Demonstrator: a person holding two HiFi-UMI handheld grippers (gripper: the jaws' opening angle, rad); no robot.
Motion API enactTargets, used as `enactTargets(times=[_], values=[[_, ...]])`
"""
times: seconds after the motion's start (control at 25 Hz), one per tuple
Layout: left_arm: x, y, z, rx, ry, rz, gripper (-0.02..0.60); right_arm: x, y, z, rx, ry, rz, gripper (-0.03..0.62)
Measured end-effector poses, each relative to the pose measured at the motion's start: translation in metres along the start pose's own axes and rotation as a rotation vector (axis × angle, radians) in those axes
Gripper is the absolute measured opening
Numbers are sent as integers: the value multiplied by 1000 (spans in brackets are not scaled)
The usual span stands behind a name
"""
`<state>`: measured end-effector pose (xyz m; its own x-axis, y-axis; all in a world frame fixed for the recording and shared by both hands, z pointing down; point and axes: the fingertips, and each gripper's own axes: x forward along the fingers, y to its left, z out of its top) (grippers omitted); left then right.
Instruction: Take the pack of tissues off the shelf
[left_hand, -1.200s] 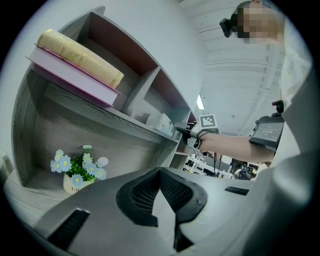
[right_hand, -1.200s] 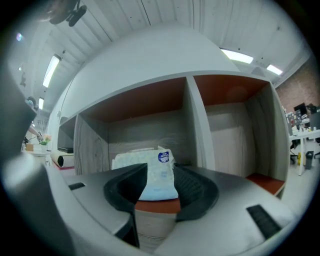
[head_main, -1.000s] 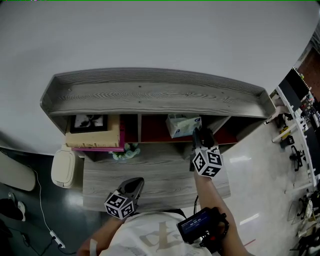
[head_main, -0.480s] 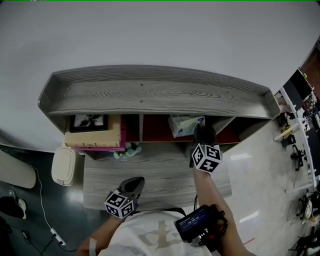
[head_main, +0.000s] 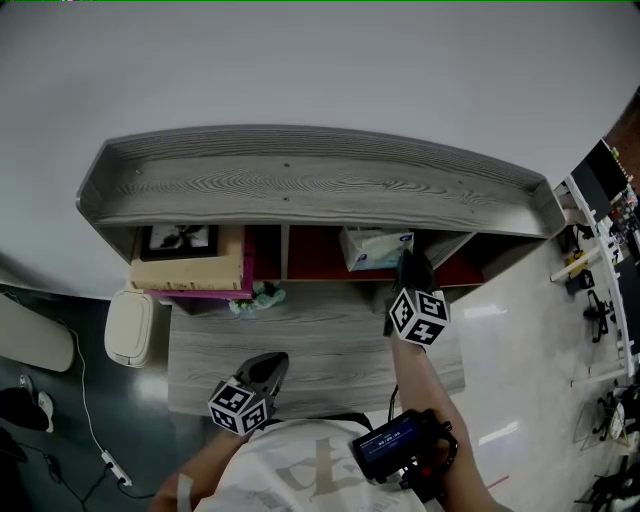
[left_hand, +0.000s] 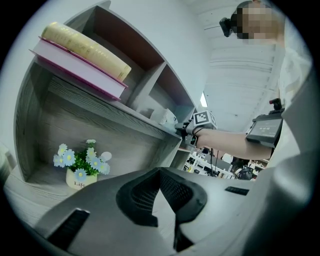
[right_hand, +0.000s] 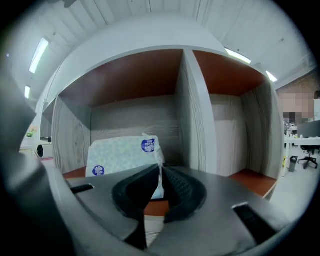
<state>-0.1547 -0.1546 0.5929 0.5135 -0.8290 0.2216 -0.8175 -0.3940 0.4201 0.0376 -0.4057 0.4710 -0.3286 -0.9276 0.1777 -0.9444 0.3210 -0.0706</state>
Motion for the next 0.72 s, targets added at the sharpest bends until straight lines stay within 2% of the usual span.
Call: enactTargets(times=[0.72], values=[[3,-18,-6,23,10,-19,11,-34,11,12,39,-134,191,9]])
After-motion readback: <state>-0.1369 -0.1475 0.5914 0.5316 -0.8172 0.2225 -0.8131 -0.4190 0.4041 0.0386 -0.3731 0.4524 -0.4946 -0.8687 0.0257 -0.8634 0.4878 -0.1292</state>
